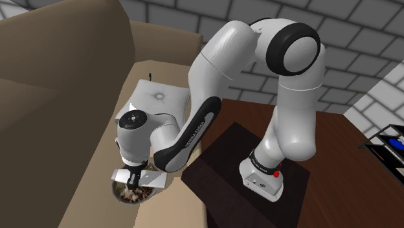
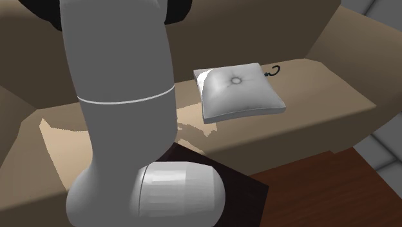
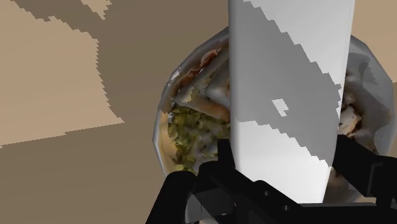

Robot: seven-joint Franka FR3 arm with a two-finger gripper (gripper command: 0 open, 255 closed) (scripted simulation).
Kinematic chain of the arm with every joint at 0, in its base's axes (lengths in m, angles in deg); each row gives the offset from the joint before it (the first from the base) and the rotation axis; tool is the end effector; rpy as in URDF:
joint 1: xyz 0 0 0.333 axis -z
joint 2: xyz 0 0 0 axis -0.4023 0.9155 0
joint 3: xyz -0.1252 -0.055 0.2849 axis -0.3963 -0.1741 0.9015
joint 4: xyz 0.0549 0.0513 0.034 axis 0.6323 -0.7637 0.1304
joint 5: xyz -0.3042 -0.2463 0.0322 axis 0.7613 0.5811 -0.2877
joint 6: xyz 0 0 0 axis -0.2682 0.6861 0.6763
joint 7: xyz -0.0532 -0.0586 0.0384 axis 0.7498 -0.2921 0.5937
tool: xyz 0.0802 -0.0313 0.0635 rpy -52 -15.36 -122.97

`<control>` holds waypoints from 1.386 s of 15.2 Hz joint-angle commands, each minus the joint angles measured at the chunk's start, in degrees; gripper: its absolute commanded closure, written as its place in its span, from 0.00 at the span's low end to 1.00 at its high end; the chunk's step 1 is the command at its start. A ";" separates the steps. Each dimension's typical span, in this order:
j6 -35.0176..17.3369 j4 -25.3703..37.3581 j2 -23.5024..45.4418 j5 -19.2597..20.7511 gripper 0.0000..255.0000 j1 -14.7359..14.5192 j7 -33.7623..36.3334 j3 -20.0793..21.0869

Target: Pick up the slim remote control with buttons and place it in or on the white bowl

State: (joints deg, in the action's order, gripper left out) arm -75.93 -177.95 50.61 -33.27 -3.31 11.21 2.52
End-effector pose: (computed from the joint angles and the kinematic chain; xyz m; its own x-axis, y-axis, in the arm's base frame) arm 0.3534 0.4037 0.1793 0.7897 0.6133 0.0170 0.6132 -0.7899 0.0065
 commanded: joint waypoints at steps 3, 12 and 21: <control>-0.01 -0.05 0.15 0.02 1.00 -0.02 0.03 -0.03; 2.85 -0.71 -3.52 -2.60 0.00 1.57 -1.83 2.09; 5.51 -1.01 -6.75 -5.12 0.00 2.76 -3.60 3.74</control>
State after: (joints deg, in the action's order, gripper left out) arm -70.42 -178.96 43.87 -38.38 -0.54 7.61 6.26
